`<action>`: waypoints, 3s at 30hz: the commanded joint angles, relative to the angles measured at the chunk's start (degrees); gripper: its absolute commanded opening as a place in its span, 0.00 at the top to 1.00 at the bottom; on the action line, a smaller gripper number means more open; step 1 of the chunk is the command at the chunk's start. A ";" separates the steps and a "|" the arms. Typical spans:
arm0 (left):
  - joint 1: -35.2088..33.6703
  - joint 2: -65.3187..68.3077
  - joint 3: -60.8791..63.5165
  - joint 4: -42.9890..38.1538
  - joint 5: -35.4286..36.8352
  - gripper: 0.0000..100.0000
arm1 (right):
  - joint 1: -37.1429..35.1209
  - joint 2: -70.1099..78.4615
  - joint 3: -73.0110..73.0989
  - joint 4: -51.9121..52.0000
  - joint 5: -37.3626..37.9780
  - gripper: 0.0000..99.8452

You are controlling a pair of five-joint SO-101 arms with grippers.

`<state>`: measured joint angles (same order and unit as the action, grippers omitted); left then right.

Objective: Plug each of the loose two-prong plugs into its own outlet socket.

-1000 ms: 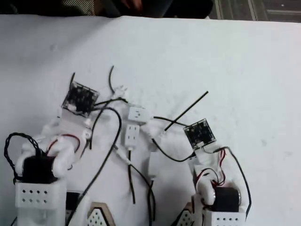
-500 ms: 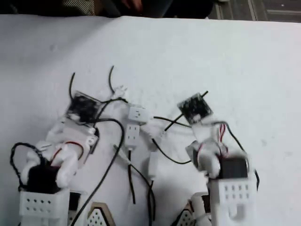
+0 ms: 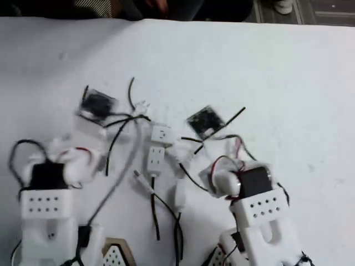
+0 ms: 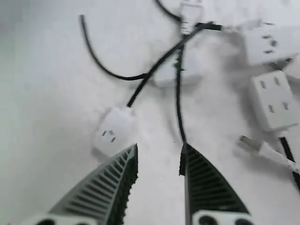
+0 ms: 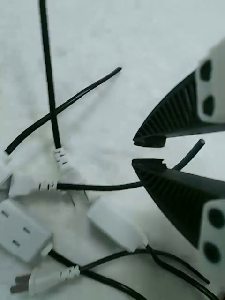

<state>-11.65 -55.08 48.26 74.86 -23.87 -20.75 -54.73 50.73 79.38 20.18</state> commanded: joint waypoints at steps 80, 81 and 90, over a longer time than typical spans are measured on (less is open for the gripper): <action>-14.55 0.22 17.76 -15.21 6.77 0.84 | -29.49 44.79 -15.74 -13.85 -6.77 0.98; -14.55 0.22 17.76 -15.21 6.77 0.84 | -28.09 42.42 -16.53 -12.44 -6.59 0.98; -14.46 0.22 17.85 -16.00 6.77 0.84 | -14.64 31.43 -31.38 4.26 5.27 0.98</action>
<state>-26.24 -55.08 66.29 60.62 -17.63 -39.30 -20.18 26.46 78.24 22.90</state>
